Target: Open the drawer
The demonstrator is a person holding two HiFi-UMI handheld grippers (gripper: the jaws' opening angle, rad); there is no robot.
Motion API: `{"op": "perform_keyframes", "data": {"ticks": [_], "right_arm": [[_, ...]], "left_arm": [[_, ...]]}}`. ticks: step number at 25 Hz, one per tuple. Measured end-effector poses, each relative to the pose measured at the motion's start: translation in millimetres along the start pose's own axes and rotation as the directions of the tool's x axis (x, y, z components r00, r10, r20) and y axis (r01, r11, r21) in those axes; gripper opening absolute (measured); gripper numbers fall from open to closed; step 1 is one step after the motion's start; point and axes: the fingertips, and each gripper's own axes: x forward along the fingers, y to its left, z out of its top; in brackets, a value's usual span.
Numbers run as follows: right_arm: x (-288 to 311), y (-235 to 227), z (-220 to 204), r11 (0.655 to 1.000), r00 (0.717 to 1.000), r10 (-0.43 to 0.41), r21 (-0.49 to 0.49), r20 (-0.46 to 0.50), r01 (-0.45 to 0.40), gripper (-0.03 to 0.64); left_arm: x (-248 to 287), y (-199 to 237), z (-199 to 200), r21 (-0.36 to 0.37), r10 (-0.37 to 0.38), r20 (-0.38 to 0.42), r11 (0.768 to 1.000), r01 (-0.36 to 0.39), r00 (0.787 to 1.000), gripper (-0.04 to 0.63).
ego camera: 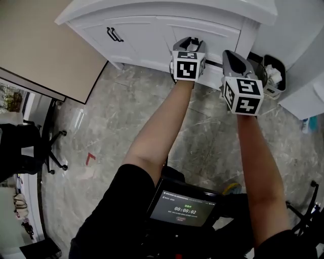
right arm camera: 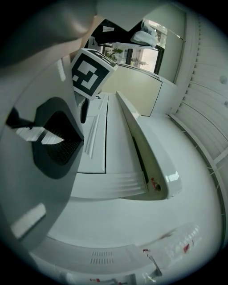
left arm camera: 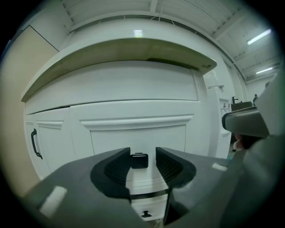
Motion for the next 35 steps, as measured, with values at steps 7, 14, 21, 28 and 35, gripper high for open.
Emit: {"op": "perform_keyframes", "data": {"ticks": [7, 14, 21, 28, 35], "right_arm": [[15, -2, -8, 1.000, 0.999, -0.019, -0.002, 0.027, 0.019, 0.023], [10, 0, -21, 0.999, 0.998, -0.044, 0.002, 0.035, 0.044, 0.023], [-4, 19, -20, 0.999, 0.999, -0.034, -0.005, 0.041, 0.034, 0.023], [-27, 47, -16, 1.000, 0.999, -0.015, 0.009, 0.042, 0.014, 0.023], [-54, 81, -23, 1.000, 1.000, 0.002, 0.022, 0.000, -0.002, 0.023]], "left_arm": [[15, 7, -5, -0.009, -0.017, 0.002, 1.000, 0.017, 1.000, 0.129], [7, 4, -6, -0.007, -0.022, 0.017, 1.000, 0.022, 1.000, 0.123], [-20, 1, -13, -0.006, -0.036, 0.007, 0.999, 0.036, 0.999, 0.123], [-71, -7, -23, 0.000, -0.035, -0.007, 0.999, 0.035, 0.999, 0.124], [-115, -16, -36, -0.025, -0.079, -0.044, 0.997, 0.078, 0.996, 0.124]]}}
